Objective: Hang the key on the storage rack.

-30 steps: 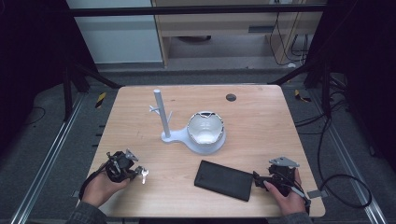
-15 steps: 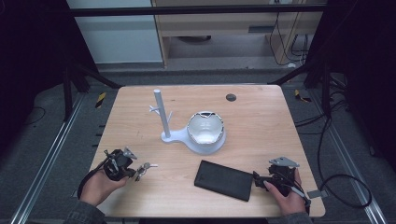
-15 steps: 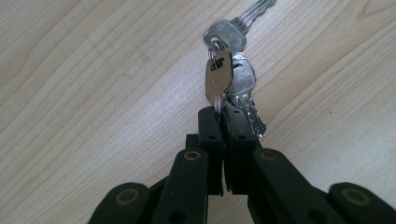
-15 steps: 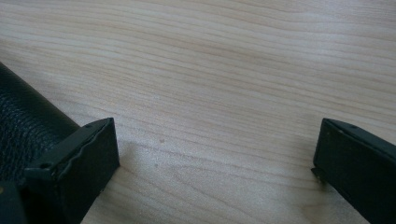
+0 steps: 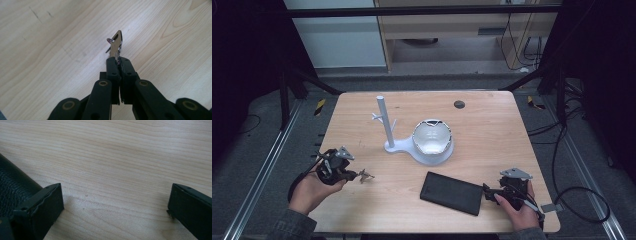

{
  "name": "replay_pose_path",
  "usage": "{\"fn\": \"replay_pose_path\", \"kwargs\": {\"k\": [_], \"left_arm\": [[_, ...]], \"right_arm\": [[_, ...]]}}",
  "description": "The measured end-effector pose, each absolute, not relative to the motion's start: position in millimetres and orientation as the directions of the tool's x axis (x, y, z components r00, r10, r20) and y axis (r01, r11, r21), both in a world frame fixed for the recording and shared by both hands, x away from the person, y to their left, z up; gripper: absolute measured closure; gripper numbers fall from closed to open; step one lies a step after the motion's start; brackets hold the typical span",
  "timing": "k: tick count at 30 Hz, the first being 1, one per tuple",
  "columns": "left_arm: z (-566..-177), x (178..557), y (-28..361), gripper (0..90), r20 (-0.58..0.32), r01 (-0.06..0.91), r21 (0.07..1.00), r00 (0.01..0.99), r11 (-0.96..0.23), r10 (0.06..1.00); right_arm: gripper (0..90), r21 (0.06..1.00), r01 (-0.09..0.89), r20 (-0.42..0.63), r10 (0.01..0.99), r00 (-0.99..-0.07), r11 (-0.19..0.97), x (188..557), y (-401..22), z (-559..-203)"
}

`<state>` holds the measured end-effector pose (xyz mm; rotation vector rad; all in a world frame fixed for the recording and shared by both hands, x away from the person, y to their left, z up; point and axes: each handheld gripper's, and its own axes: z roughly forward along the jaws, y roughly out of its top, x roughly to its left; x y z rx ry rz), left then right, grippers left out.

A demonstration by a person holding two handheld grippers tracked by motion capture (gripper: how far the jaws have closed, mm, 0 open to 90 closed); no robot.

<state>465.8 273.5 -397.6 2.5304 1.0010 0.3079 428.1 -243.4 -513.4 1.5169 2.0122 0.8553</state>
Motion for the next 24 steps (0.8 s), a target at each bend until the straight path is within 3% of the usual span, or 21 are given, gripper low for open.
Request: {"fn": "replay_pose_path", "kwargs": {"k": [24], "left_arm": [[-295.7,488.3,256.4,87.2,0.133,0.531,0.501,0.733,-0.683,0.668]], "right_arm": [[0.5,0.725,0.662,-0.003,0.961,-0.276,0.192,447.7,-242.7,-513.2]]}}
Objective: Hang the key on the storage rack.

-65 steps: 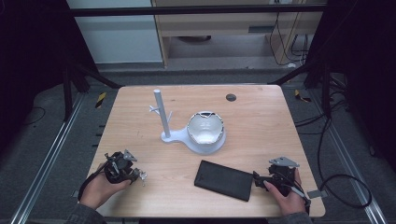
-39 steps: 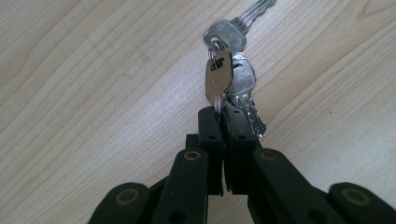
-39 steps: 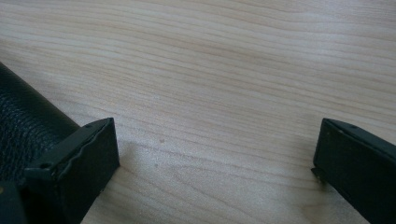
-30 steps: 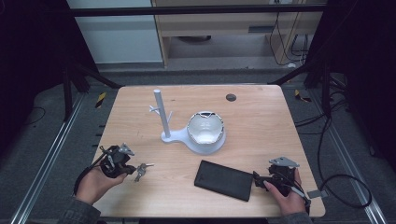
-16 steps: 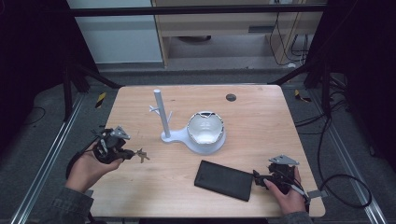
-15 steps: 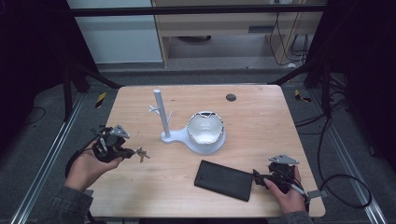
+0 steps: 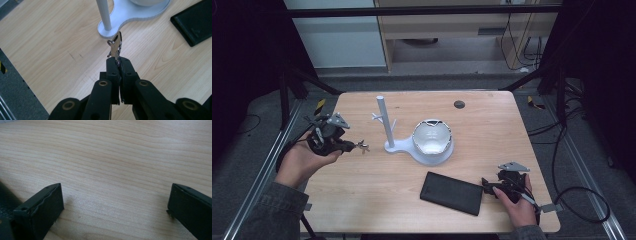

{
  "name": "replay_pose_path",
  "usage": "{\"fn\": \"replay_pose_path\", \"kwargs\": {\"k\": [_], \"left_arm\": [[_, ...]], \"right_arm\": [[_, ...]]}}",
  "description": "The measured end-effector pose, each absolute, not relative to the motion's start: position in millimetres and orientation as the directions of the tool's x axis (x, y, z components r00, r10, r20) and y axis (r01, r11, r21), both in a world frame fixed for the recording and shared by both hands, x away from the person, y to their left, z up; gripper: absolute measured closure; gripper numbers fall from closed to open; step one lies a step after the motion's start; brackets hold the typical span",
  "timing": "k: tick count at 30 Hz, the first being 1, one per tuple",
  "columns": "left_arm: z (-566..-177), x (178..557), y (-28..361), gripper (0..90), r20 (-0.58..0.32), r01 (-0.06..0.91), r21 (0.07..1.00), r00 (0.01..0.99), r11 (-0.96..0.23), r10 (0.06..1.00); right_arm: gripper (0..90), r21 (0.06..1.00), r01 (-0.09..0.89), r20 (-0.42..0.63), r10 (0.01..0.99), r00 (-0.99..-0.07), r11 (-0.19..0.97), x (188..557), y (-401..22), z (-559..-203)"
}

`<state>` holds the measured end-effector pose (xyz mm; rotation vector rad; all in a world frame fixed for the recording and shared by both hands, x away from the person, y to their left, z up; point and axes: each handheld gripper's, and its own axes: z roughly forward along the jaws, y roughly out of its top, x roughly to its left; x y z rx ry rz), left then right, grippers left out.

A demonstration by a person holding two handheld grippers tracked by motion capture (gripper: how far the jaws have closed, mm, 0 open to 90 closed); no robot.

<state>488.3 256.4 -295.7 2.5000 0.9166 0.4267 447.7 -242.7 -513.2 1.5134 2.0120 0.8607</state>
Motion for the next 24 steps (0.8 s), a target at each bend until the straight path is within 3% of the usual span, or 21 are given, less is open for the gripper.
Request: {"fn": "replay_pose_path", "kwargs": {"k": [13,24], "left_arm": [[-250.5,511.3,234.8,87.2,0.179,0.508,0.510,0.727,-0.694,0.663],[-249.1,523.0,226.7,87.2,0.190,0.522,0.499,0.713,-0.692,0.675]], "right_arm": [[0.4,0.723,0.664,-0.003,0.963,-0.271,0.189,446.5,-242.0,-513.3],[0.4,0.724,0.662,-0.009,0.962,-0.272,0.194,445.4,-241.6,-513.5]]}}
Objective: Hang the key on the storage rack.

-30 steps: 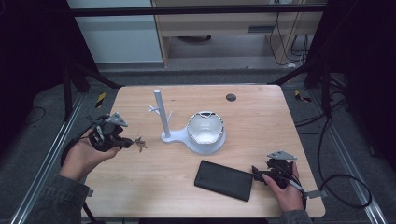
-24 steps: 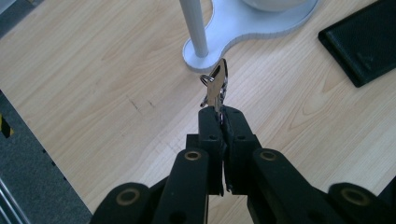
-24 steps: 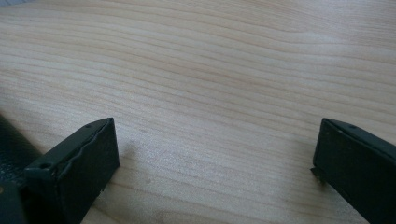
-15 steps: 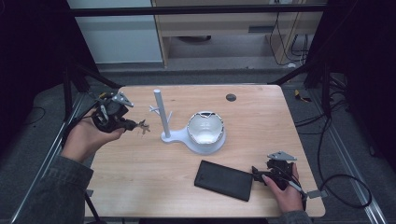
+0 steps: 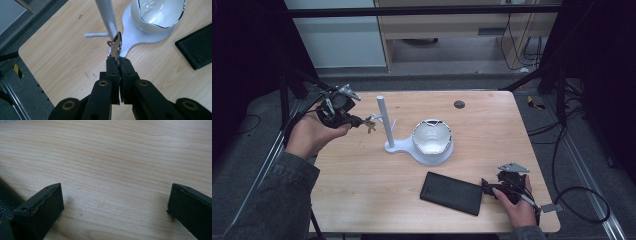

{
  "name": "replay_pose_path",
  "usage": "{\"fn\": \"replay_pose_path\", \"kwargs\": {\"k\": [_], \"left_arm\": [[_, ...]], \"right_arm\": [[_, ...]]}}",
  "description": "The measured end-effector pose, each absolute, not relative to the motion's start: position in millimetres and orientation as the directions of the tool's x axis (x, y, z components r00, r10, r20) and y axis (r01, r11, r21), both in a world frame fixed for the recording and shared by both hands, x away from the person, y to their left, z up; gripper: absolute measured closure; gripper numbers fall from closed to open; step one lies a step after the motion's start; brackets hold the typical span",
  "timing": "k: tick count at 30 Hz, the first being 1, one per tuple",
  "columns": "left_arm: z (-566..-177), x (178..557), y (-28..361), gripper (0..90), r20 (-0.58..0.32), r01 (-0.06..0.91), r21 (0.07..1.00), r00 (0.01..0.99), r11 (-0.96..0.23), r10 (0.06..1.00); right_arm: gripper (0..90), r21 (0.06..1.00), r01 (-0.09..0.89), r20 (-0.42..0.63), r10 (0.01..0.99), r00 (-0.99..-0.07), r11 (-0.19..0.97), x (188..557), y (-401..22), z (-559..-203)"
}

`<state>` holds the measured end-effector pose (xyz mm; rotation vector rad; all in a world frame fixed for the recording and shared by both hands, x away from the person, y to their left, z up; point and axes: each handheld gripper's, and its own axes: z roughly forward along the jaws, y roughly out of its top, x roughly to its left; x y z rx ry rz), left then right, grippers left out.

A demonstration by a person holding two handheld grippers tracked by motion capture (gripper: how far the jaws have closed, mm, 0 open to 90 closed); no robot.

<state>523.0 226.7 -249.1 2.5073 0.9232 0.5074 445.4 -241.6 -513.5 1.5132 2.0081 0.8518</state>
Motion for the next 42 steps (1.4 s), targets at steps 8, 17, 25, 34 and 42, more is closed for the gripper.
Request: {"fn": "replay_pose_path", "kwargs": {"k": [8,17,25,34,42], "left_arm": [[-247.0,526.1,226.4,87.1,0.186,0.524,0.510,0.707,-0.682,0.682],[-247.7,528.8,220.8,87.1,0.188,0.526,0.508,0.706,-0.683,0.683],[-247.2,531.1,219.6,87.1,0.190,0.528,0.513,0.699,-0.677,0.689],[-249.0,534.3,214.7,87.0,0.201,0.530,0.510,0.693,-0.678,0.693],[-255.6,538.1,212.2,86.6,0.205,0.526,0.526,0.684,-0.668,0.700]], "right_arm": [[0.4,0.725,0.661,-0.010,0.962,-0.273,0.195,445.5,-241.7,-513.6],[0.4,0.724,0.661,-0.009,0.962,-0.274,0.195,445.2,-241.5,-513.5],[0.4,0.723,0.662,-0.007,0.961,-0.276,0.196,444.9,-241.5,-513.4],[0.4,0.723,0.661,-0.009,0.961,-0.278,0.198,444.7,-241.4,-513.5],[0.4,0.724,0.662,-0.004,0.961,-0.277,0.194,444.5,-241.1,-513.5]]}}
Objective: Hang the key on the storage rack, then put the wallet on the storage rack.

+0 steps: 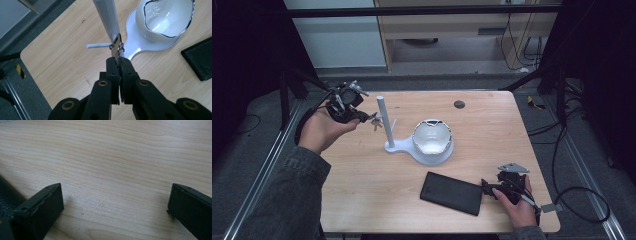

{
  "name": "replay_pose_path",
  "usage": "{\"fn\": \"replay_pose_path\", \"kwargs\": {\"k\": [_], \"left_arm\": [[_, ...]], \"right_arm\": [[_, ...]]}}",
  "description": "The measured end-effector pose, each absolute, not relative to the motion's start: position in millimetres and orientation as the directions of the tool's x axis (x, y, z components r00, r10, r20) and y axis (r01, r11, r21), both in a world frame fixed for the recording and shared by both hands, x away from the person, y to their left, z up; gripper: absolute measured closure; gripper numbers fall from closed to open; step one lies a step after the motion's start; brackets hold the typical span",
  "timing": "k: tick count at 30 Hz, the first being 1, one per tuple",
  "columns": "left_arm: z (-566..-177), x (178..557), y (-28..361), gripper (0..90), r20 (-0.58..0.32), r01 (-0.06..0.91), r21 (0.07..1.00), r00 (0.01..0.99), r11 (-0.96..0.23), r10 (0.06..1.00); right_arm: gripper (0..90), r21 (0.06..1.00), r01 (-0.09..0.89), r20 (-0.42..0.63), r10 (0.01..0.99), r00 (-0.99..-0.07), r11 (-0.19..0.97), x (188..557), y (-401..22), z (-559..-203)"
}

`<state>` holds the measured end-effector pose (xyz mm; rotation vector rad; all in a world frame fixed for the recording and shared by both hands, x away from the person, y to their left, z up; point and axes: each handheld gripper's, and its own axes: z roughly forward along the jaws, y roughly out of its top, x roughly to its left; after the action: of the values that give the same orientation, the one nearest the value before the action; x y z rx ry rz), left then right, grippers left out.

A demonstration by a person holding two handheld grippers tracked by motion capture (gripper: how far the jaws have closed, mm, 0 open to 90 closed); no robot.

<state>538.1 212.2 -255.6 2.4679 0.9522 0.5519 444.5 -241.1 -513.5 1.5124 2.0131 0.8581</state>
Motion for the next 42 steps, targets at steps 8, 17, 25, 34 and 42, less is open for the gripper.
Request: {"fn": "replay_pose_path", "kwargs": {"k": [8,17,25,34,42], "left_arm": [[-262.2,523.6,225.2,70.4,0.229,0.486,0.599,0.658,-0.637,0.717],[-281.5,504.2,240.3,56.1,0.247,0.466,0.623,0.645,-0.628,0.723],[-312.4,490.7,239.8,29.6,0.245,0.473,0.626,0.636,-0.620,0.732],[-348.7,474.4,227.7,6.3,0.239,0.407,0.637,0.703,-0.655,0.670],[-379.4,456.0,214.2,6.5,0.176,0.377,0.684,0.746,-0.625,0.643]], "right_arm": [[0.4,0.724,0.662,-0.003,0.960,-0.279,0.195,444.3,-241.1,-513.4],[0.4,0.724,0.663,0.002,0.961,-0.278,0.190,444.2,-240.9,-513.2],[5.3,0.729,0.655,-0.005,0.958,-0.286,0.199,443.3,-242.6,-512.0],[4.8,0.752,0.623,-0.027,0.954,-0.298,0.216,434.7,-243.0,-504.6],[4.1,0.759,0.608,-0.028,0.945,-0.326,0.232,427.9,-242.8,-499.1]]}}
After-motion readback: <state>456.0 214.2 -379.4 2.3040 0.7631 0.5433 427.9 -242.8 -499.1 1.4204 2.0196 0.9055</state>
